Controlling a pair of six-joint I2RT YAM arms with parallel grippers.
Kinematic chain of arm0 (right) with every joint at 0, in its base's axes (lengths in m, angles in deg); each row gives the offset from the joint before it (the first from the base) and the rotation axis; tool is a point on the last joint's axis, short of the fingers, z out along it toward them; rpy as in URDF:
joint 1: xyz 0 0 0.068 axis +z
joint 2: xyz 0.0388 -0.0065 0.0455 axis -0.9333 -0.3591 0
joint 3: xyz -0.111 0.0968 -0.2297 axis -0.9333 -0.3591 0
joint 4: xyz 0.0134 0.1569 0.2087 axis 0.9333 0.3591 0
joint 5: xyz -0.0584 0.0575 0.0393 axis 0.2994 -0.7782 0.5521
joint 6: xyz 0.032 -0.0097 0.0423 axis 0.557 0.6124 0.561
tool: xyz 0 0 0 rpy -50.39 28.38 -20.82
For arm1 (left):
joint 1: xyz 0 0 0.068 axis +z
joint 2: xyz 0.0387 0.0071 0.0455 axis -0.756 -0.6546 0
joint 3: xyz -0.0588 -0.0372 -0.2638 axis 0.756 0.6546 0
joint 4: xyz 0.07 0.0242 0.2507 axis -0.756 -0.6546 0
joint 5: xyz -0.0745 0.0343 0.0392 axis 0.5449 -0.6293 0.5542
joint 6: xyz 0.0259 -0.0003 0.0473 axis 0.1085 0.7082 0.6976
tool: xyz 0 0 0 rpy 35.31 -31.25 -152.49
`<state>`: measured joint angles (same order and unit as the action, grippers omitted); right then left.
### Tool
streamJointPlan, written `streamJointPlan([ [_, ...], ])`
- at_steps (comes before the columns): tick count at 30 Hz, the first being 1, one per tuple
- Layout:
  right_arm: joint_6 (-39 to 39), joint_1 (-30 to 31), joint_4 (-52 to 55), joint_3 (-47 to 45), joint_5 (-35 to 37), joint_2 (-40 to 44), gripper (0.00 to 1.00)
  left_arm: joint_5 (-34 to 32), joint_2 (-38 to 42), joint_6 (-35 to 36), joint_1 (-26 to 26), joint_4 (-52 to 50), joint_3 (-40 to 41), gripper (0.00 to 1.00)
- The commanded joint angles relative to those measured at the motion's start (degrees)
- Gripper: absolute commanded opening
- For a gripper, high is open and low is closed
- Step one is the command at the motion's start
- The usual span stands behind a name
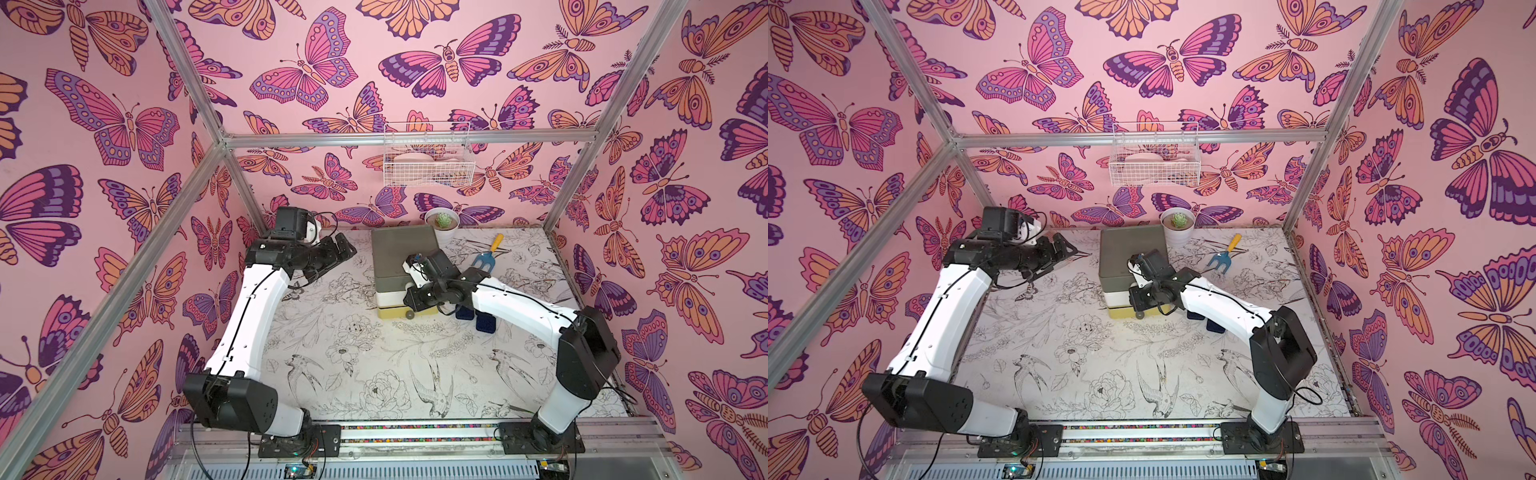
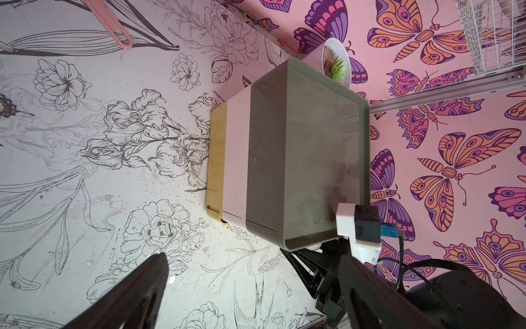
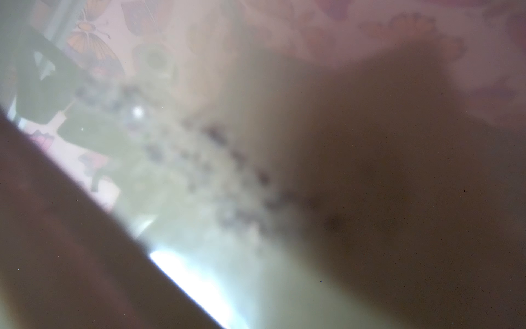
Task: Place the brooch boxes into the drawer by color
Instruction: Close the drawer in the storage box.
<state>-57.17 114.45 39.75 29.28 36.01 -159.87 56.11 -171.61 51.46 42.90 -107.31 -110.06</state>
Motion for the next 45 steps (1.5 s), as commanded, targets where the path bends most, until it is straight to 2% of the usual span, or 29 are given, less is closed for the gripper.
streamJointPlan([
  [1, 0.6, -0.1, -5.4, 1.2, 0.9, 1.4, 0.22, -0.3, 1.4, 1.2, 0.6, 0.2, 1.2, 1.0],
  [5, 0.8, -0.1, -4.6, -1.1, 0.2, 4.6, 0.27, 0.1, 1.1, 1.3, 0.7, 0.2, 1.2, 1.0],
  [9, 0.2, -0.1, -2.0, -2.8, -1.9, 8.0, 0.43, 0.2, 0.8, 1.0, 0.7, 0.2, 0.7, 1.0],
  [14, 0.4, -0.1, -3.3, -11.9, 1.2, 14.8, 0.46, 0.0, 0.5, 0.9, 0.7, 0.3, 0.7, 1.0],
  [16, 3.4, -0.3, -9.3, -17.8, 0.1, 19.3, 0.48, -0.1, 0.5, 0.6, 0.7, 0.4, 1.0, 1.0],
  [19, 13.0, -2.3, -23.9, -28.9, -0.9, 27.7, 0.54, 0.2, 0.6, 0.3, 0.6, 0.9, 1.9, 1.0],
  [22, 25.8, -9.3, -40.1, -38.7, -9.3, 31.9, 0.61, 0.4, 0.9, -0.2, 0.6, 1.6, 2.5, 1.0],
  [24, 38.5, -15.7, -55.0, -44.9, -17.0, 31.5, 0.64, 0.6, 0.6, -0.3, 0.7, 1.9, 2.5, 1.0],
  [26, 48.3, -19.4, -66.5, -49.8, -20.1, 29.6, 0.66, 0.9, 0.3, 0.0, 0.6, 2.0, 2.1, 1.0],
  [32, 64.5, -19.5, -80.1, -48.6, -27.0, 19.1, 0.69, 0.7, -0.1, -0.1, 0.6, 2.0, 2.0, 1.0],
  [34, 66.6, -18.5, -83.6, -49.1, -27.4, 17.2, 0.69, 0.3, 0.3, 0.1, 0.6, 2.0, 2.5, 1.0],
  [36, 65.6, -18.1, -80.2, -49.7, -26.7, 16.8, 0.68, -0.4, 0.8, 0.2, 0.6, 2.0, 3.1, 1.0],
  [39, 65.4, -17.8, -80.9, -50.8, -25.5, 16.3, 0.67, -0.5, 1.2, 0.3, 0.7, 2.0, 4.3, 1.0],
  [45, 65.4, -15.5, -81.3, -53.7, -17.7, 19.3, 0.65, -0.1, -0.1, 1.2, 0.8, 2.8, 4.6, 1.0],
])
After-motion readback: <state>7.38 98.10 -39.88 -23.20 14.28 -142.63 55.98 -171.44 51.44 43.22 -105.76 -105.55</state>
